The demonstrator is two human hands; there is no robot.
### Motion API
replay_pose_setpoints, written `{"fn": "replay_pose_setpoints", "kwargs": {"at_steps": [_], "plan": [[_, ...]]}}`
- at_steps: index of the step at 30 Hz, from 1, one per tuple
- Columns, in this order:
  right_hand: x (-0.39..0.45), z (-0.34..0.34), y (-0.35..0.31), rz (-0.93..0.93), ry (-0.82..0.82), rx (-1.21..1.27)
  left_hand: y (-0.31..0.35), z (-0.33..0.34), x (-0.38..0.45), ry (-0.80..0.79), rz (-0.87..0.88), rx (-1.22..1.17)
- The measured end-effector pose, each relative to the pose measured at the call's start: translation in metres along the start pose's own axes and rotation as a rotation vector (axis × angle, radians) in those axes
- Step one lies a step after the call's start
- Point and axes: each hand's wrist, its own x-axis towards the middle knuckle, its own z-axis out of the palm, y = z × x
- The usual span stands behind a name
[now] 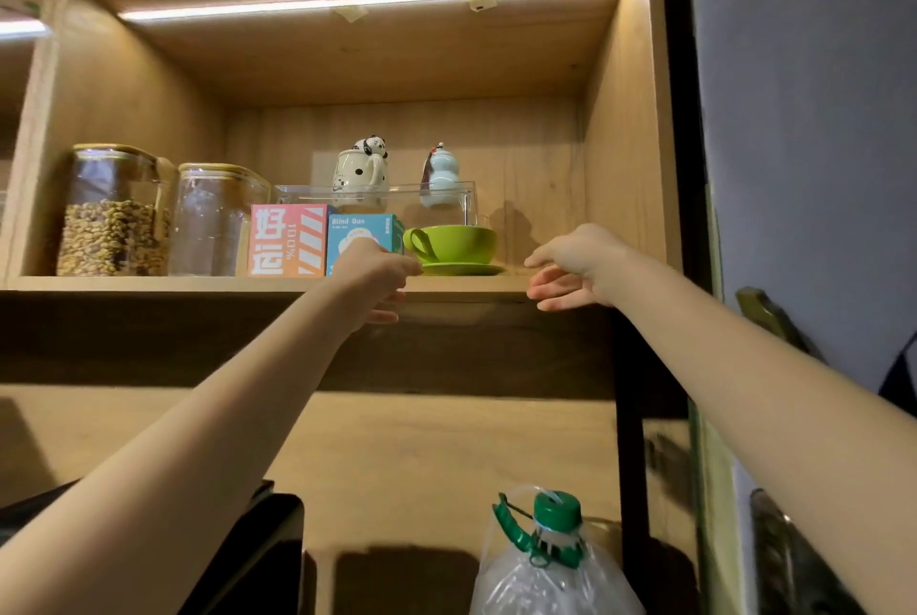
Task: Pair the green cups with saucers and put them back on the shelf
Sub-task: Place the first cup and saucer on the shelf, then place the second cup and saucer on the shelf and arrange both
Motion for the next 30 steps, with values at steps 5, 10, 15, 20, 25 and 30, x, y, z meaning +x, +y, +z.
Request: {"fn": "replay_pose_setpoints", "kwargs": {"at_steps": [5, 10, 15, 20, 25, 30], "plan": [[-0.042, 0.003, 0.036, 0.044, -0.126, 0.028, -0.015, 0.001, -0.047, -0.121, -0.041, 0.000], [-0.080, 0.024, 0.088, 0.084, -0.232, 0.010, -0.056, 0.007, -0.108, -0.211, -0.083, 0.040], [-0.126, 0.061, 0.170, 0.265, -0.450, 0.051, -0.132, 0.032, -0.195, -0.393, -0.280, 0.029], [-0.188, 0.099, 0.270, 0.454, -0.649, 0.038, -0.217, 0.048, -0.268, -0.506, -0.405, 0.218], [-0.265, 0.134, 0.360, 0.640, -0.777, -0.001, -0.299, 0.043, -0.329, -0.600, -0.527, 0.328], [-0.337, 0.160, 0.425, 0.707, -0.886, -0.160, -0.360, 0.032, -0.394, -0.611, -0.678, 0.428]]}}
